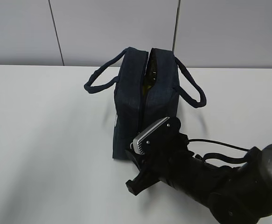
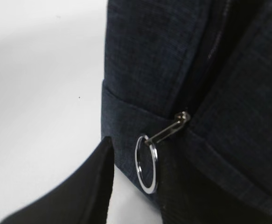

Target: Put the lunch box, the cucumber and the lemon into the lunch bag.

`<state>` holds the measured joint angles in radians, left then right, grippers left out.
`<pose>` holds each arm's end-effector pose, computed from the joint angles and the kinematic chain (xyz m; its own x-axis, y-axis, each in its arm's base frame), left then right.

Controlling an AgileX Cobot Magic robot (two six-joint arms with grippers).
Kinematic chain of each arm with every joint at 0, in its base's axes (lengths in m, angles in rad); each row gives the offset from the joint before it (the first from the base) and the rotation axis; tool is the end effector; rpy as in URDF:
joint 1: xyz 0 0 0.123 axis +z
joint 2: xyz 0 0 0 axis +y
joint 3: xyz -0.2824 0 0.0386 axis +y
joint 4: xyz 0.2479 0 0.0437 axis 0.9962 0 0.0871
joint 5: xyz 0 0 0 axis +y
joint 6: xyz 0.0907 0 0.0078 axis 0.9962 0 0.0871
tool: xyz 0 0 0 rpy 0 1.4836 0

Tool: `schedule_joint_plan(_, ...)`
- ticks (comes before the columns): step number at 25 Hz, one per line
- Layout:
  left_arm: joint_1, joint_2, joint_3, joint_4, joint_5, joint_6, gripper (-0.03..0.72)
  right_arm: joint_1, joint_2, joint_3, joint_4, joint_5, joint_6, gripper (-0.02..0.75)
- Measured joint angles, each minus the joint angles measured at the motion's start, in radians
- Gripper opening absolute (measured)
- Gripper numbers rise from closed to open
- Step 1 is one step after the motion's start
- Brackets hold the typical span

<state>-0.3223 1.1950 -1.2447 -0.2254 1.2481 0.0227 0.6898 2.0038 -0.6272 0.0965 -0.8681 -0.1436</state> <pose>0.2003 -0.0873 0.3763 -0.8657 0.2377 -0.4405 0.3574 0.9097 -0.2115 0.2565 0.2029 0.0909 -0.2688 -0.3265 -0.9062 -0.6067 0.7881 -0.1040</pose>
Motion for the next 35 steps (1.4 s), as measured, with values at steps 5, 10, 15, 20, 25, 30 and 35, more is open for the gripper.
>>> schedule_joint_plan(5,0.0,0.0,0.0,-0.012,0.0,0.0,0.274,0.0,0.0,0.0,-0.002,-0.002,0.004,0.243)
schedule_joint_plan(10,0.0,0.0,0.0,-0.036,0.0,0.0,0.274,0.0,0.0,0.0,0.0,-0.002,0.006,0.242)
schedule_joint_plan(15,0.0,0.0,0.0,-0.04,0.0,0.0,0.272,0.0,0.0,0.0,0.025,-0.01,0.006,0.243)
schedule_joint_plan(20,0.0,0.0,0.0,-0.042,0.0,0.0,0.271,0.0,0.0,0.0,0.028,-0.012,0.006,0.243)
schedule_joint_plan(25,0.0,0.0,0.0,-0.042,0.0,0.0,0.271,0.0,0.0,0.0,0.028,-0.012,0.008,0.243)
schedule_joint_plan(30,0.0,0.0,0.0,-0.053,0.0,0.0,0.269,0.0,0.0,0.0,0.028,-0.012,0.008,0.242)
schedule_joint_plan(35,0.0,0.0,0.0,-0.075,0.0,0.0,0.267,0.0,0.0,0.0,0.028,-0.002,0.008,0.202)
